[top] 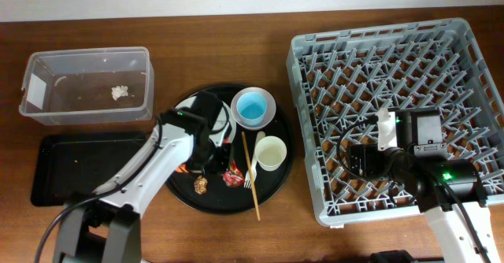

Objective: Sort waste into correct bins and load items into the dishwasher rack
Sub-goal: 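Carry the red wrapper left and drop it into the clear bin, then grasp the light blue cup from the pink bowl with the left gripper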

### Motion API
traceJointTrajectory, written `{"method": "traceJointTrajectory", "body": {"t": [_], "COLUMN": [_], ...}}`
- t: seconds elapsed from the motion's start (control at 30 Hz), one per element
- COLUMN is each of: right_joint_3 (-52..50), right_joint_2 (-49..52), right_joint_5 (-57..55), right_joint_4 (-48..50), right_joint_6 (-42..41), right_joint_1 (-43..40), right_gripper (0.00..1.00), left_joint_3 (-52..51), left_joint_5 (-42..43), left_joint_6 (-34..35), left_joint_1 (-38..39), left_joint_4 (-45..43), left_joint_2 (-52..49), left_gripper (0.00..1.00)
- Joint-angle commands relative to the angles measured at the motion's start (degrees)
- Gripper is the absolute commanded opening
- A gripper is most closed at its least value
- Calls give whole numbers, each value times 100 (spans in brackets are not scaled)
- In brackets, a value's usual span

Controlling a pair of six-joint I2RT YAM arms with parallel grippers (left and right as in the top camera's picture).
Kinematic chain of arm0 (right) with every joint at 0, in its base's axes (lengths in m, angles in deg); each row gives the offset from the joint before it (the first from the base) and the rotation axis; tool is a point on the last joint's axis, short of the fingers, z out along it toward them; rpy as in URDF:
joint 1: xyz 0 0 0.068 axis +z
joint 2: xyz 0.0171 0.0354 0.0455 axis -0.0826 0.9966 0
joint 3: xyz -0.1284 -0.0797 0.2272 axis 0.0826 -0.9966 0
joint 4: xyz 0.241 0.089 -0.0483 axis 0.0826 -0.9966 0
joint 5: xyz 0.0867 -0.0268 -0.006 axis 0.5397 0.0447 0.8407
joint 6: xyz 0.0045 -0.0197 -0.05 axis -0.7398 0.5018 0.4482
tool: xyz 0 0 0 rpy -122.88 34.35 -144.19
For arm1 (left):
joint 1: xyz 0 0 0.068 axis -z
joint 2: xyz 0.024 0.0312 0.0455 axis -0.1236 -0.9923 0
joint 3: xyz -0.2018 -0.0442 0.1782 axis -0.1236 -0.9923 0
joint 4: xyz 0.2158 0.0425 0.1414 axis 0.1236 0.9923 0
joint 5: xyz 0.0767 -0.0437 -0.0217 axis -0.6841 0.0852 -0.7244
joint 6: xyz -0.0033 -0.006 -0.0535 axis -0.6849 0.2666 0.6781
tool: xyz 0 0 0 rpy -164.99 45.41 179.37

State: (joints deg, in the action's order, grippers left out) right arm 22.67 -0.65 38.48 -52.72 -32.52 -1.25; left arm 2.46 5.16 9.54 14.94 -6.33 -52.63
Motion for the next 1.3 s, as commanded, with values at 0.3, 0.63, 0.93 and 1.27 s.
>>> {"method": "traceJointTrajectory", "body": {"t": [0.3, 0.63, 0.93, 1.27], "right_joint_3": [133, 133, 133, 133], "right_joint_2": [-11, -11, -11, -11], "right_joint_5": [-31, -28, -31, -17], "right_joint_4": [2, 2, 2, 4], "right_joint_6": [-39, -39, -39, -42], "right_joint_1": [26, 26, 26, 26], "right_gripper": [99, 99, 99, 99], "left_joint_3": [1569, 1580, 1753, 1733], "left_joint_5": [-1930, -1963, -1637, 466], "left_joint_6": [-162, -136, -271, -271], "left_joint_1": [-1773, -3458, -3506, -2544], "left_joint_4": [-219, -2597, -2752, -1519], "left_joint_2": [138, -409, -350, -138], "left_gripper": [0, 22, 69, 67]}}
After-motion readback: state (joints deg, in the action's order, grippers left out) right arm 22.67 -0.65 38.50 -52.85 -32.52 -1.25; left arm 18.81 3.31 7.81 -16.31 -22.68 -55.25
